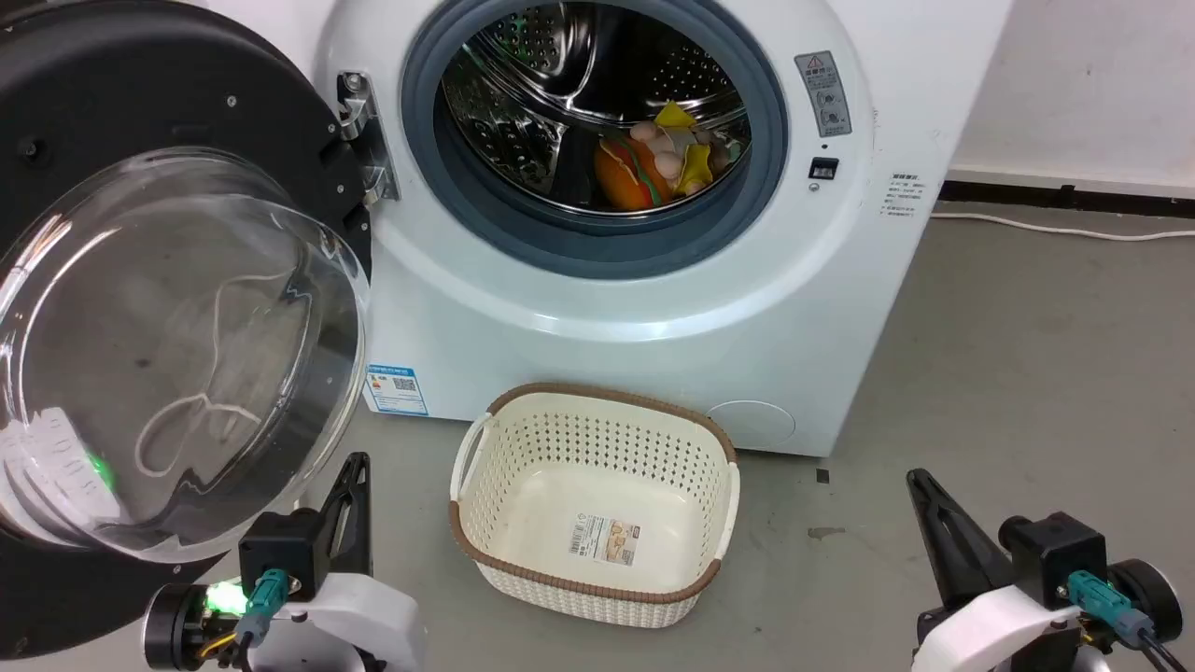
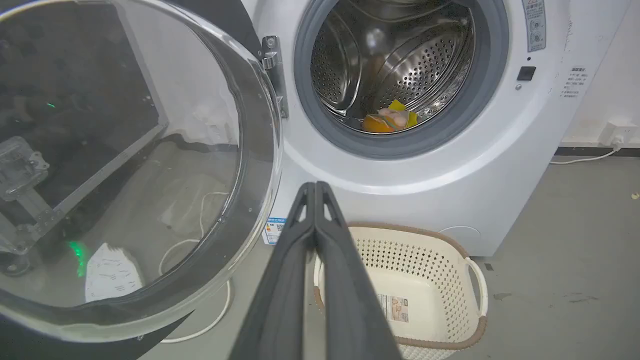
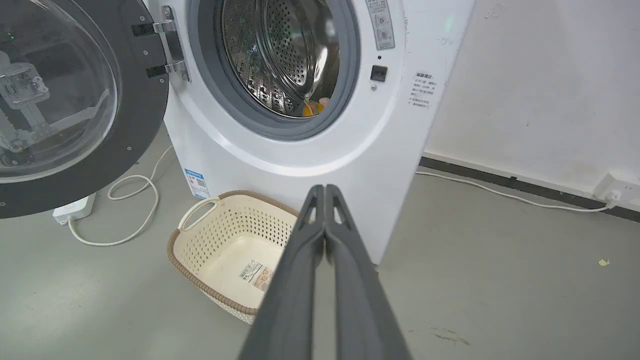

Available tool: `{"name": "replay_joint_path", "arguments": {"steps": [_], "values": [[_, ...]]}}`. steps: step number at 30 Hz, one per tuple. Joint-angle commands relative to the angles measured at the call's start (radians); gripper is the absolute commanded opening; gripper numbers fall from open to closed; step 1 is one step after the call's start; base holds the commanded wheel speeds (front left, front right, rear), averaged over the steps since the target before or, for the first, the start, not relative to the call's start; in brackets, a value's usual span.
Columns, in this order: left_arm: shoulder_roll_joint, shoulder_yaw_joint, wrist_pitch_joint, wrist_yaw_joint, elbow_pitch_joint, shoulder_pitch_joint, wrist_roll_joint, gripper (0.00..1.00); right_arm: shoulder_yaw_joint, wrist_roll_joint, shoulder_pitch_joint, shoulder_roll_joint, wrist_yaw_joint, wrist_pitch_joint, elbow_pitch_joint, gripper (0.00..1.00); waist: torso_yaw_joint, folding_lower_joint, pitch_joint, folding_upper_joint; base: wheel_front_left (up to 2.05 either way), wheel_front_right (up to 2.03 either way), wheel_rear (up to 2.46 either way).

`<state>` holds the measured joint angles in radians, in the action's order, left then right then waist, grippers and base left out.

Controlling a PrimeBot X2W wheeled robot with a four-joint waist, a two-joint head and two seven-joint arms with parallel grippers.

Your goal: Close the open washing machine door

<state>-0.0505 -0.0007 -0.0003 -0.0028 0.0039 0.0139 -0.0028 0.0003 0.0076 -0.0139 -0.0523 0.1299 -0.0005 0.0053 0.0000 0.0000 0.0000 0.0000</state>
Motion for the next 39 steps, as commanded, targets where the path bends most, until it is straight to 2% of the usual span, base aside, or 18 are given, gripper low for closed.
{"name": "replay_joint_path", "arguments": {"steps": [1,37,38,39], "values": [[0.0,0.001,0.0,0.003,-0.004,-0.014,0.003,0.0,0.0,-0.008,0.014,0.002,0.001,0.0,-0.005,0.0,0.0,0.0,0.0,0.0,0.0,0.0,0.0],[0.0,0.001,0.0,0.003,-0.004,-0.014,0.003,0.0,0.0,-0.008,0.014,0.002,0.001,0.0,-0.005,0.0,0.0,0.0,0.0,0.0,0.0,0.0,0.0],[0.0,0.0,0.0,0.0,0.0,0.0,0.0,1.0,0.0,0.0,0.0,0.0,0.0,0.0,0.0,1.0,0.0,0.0,0.0,0.0,0.0,0.0,0.0],[0.0,-0.001,0.0,0.0,0.001,0.0,0.0,1.0,0.0,0.001,-0.001,0.0,0.0,0.0,0.0,1.0,0.0,0.0,0.0,0.0,0.0,0.0,0.0]]}}
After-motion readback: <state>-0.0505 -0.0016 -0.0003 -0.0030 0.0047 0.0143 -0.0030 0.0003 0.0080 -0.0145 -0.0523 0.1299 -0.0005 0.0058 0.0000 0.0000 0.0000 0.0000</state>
